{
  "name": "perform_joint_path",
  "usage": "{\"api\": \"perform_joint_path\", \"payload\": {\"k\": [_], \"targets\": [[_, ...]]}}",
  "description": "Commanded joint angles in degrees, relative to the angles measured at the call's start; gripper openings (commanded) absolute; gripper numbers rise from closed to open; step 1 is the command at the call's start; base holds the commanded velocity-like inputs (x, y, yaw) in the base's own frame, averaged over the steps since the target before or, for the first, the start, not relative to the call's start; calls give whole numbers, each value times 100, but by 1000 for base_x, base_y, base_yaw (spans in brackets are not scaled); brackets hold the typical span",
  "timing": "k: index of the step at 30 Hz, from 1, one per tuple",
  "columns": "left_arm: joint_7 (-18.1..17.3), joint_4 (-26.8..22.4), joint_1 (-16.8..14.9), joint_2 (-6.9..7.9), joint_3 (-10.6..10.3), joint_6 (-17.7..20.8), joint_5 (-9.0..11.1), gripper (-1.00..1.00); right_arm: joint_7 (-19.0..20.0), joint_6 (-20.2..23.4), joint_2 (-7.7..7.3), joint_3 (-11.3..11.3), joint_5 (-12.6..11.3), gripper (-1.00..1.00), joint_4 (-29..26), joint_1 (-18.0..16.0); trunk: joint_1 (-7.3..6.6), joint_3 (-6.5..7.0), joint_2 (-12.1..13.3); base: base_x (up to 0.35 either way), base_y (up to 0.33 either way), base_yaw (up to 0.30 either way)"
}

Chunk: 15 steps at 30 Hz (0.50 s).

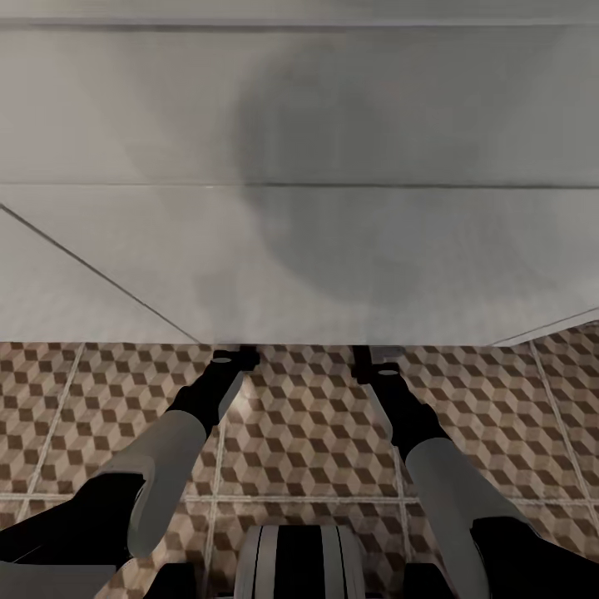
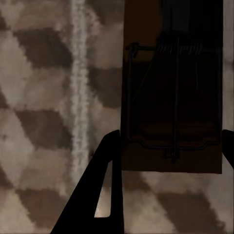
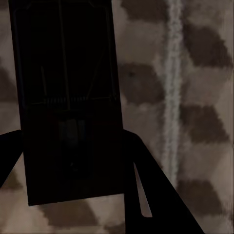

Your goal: Take the four mousetraps from the cabinet in the bathroom and place them on the bathroom floor. Make sure all four end up on the same floor surface, and ensure that at least two of them are either under or directly next to the same bathroom sink.

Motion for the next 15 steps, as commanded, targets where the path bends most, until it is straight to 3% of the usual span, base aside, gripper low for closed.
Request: {"api": "perform_joint_path", "payload": {"k": [1, 15], "targets": [[-1, -8, 0, -7, 30, 34, -66, -100, -30, 47, 0, 11, 42, -100, -8, -3, 0, -3, -1, 76, 23, 0], [-1, 13, 0, -7, 30, 25, -45, -100, -32, -2, 0, 6, 34, -100, -8, 0, 0, -3, -1, 16, 5, 0]]}}
